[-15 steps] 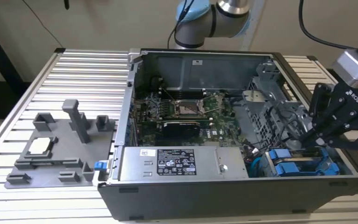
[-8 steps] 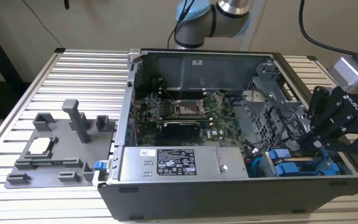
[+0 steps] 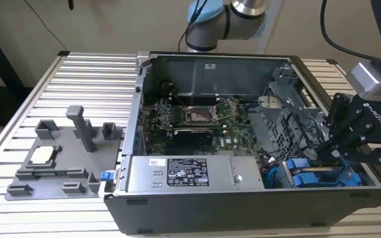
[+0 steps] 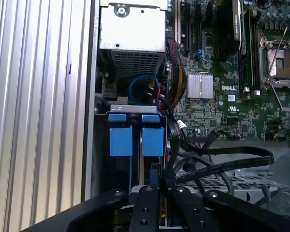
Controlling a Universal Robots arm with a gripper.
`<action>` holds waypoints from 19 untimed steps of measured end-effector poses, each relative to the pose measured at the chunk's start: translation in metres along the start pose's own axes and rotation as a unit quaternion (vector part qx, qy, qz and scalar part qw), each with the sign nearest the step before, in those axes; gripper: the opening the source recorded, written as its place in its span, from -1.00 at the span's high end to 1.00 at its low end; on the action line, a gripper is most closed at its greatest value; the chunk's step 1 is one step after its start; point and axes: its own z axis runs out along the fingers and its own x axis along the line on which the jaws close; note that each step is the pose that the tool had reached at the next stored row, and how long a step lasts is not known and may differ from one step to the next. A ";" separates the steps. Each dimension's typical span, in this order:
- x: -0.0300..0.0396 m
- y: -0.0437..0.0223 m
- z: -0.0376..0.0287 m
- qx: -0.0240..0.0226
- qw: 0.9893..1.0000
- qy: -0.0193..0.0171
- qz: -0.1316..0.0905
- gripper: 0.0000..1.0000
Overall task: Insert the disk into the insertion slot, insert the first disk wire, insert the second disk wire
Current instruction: 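Insert the second disk wire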
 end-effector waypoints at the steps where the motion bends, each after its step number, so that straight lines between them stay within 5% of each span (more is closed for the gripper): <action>1: 0.0001 -0.0003 0.0007 0.000 1.000 0.000 0.000 0.68; 19: 0.0009 -0.0043 0.0086 0.000 1.000 -0.002 0.002 0.68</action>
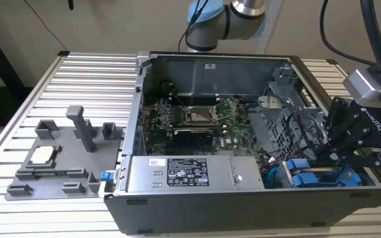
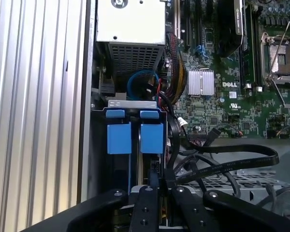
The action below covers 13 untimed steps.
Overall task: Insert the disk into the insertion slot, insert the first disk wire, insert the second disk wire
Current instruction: 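Insert the second disk wire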
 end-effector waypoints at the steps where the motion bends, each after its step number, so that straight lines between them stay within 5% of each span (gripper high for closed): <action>1: 0.0001 -0.0002 0.0009 0.000 1.000 0.000 0.000 0.68; 11: 0.0003 -0.0006 0.0031 0.000 1.000 0.000 0.000 0.68; 13: 0.0003 -0.0006 0.0033 0.000 1.000 0.000 0.000 0.51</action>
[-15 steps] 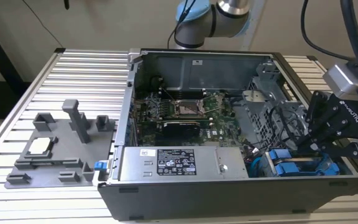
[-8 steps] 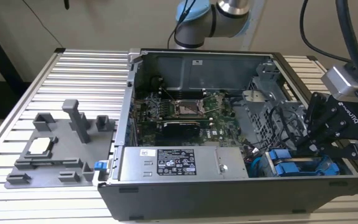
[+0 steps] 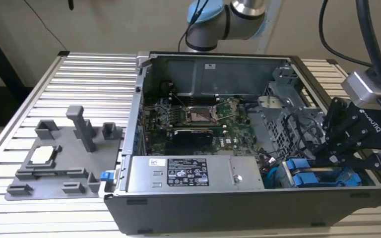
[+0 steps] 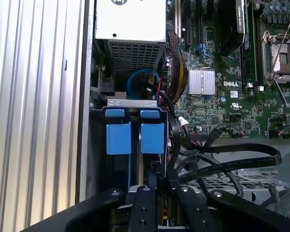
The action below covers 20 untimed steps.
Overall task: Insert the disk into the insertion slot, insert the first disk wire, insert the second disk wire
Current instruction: 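Insert the second disk wire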
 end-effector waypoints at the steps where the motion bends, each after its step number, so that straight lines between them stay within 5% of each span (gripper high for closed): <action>1: 0.0000 0.0000 -0.0001 0.000 1.000 0.000 0.000 0.51; 9: -0.0011 0.0021 -0.0113 -0.002 1.000 0.000 0.000 0.51; 17: -0.0035 0.0065 -0.0366 -0.003 1.000 0.000 0.000 0.51; 20: -0.0038 0.0071 -0.0395 -0.003 1.000 0.000 0.000 0.51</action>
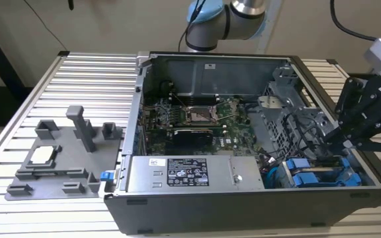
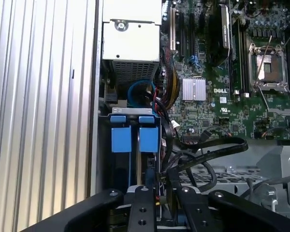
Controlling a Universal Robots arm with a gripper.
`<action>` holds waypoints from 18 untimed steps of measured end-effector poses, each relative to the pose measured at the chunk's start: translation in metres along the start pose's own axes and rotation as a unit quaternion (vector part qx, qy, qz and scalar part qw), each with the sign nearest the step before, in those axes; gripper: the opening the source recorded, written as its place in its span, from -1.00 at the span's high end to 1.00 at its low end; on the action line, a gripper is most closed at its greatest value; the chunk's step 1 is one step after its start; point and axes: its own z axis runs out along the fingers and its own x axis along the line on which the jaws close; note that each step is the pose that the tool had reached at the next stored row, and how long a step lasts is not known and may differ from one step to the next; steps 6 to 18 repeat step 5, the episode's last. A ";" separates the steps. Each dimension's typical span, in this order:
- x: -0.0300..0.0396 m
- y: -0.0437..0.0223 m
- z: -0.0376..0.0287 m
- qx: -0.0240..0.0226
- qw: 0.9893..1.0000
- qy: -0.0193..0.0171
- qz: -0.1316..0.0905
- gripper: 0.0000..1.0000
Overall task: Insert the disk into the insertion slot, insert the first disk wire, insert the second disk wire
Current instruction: 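Insert the second disk wire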
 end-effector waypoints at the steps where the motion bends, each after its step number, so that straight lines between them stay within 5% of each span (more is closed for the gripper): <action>1: 0.0000 0.0000 0.0000 0.000 1.000 0.000 0.000 0.51; 18: 0.0000 0.0000 -0.0001 0.000 1.000 0.000 0.000 0.51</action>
